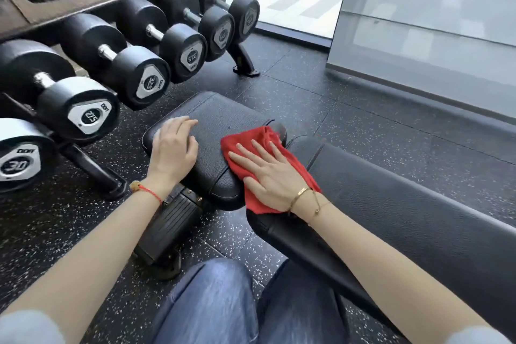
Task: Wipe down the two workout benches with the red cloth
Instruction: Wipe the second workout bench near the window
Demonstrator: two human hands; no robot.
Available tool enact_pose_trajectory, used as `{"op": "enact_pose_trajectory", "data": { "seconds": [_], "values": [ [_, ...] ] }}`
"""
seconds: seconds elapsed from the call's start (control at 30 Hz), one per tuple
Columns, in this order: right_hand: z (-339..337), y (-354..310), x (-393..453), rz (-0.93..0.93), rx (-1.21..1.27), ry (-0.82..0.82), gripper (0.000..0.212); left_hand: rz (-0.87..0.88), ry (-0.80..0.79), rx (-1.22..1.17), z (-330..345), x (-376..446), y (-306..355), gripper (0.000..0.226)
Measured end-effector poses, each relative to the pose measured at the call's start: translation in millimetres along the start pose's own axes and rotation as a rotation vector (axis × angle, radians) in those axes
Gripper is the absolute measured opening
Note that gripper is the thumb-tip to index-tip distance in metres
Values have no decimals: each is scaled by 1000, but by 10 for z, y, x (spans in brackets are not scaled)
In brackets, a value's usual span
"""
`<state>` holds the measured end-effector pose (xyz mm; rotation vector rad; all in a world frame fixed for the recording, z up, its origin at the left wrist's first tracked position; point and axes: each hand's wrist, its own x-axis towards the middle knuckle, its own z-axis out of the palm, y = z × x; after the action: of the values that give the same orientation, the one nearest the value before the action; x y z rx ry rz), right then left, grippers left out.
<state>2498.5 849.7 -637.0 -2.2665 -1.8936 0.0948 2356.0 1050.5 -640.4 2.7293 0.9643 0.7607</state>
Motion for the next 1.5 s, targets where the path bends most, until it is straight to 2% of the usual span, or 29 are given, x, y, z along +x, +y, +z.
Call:
{"op": "enact_pose_trajectory", "data": {
  "seconds": [0.07, 0.1, 0.27, 0.37, 0.43, 0.53, 0.6, 0.67, 0.77, 0.83, 0.93, 1.1, 1.2, 1.3, 1.37, 1.43, 1.5],
  "values": [
    [35, 13, -27, -123, 18, -25, 59, 3, 2, 20, 0, 133, -114, 37],
    [42, 50, -5, -116, 34, -19, 59, 3, -5, 27, 3, 187, -159, 37],
    [44, 189, 547, 226, 89, 37, 55, 1, -49, 16, 60, 313, -306, 35],
    [36, 110, 903, 313, 21, 49, 55, 6, -66, -11, 92, 349, -379, 34],
    [60, 9, 901, 289, 1, 54, 56, -5, -76, -40, 120, 373, -420, 35],
    [131, -169, 636, 120, 29, 67, 60, -33, -45, -62, 191, 383, -457, 34],
    [147, -176, 528, 73, 30, 51, 61, -41, -16, -76, 232, 384, -481, 35],
    [116, -66, 622, 150, 29, 55, 59, -40, 2, -86, 257, 386, -509, 36],
    [52, 107, 1005, 372, -6, 79, 56, -45, 21, -106, 281, 389, -524, 35],
    [25, 116, 1285, 436, -21, 54, 57, -53, 27, -115, 289, 394, -524, 36],
    [37, -31, 1389, 382, -53, 23, 58, -53, 42, -109, 294, 393, -538, 37],
    [163, -384, 831, 88, -23, 15, 63, -55, 45, -109, 297, 393, -538, 37],
    [135, -188, 804, 181, -25, 18, 61, -56, 41, -113, 282, 391, -533, 38],
    [50, 48, 1186, 380, -32, 22, 58, -53, 32, -113, 267, 384, -536, 38],
    [26, 47, 1455, 440, -28, 16, 57, -53, 30, -118, 258, 392, -536, 39],
    [51, -85, 1538, 419, -42, 16, 58, -59, 30, -121, 253, 388, -529, 39],
    [112, -277, 1417, 317, -51, 20, 59, -60, 34, -119, 252, 386, -524, 38]
  ]
}}
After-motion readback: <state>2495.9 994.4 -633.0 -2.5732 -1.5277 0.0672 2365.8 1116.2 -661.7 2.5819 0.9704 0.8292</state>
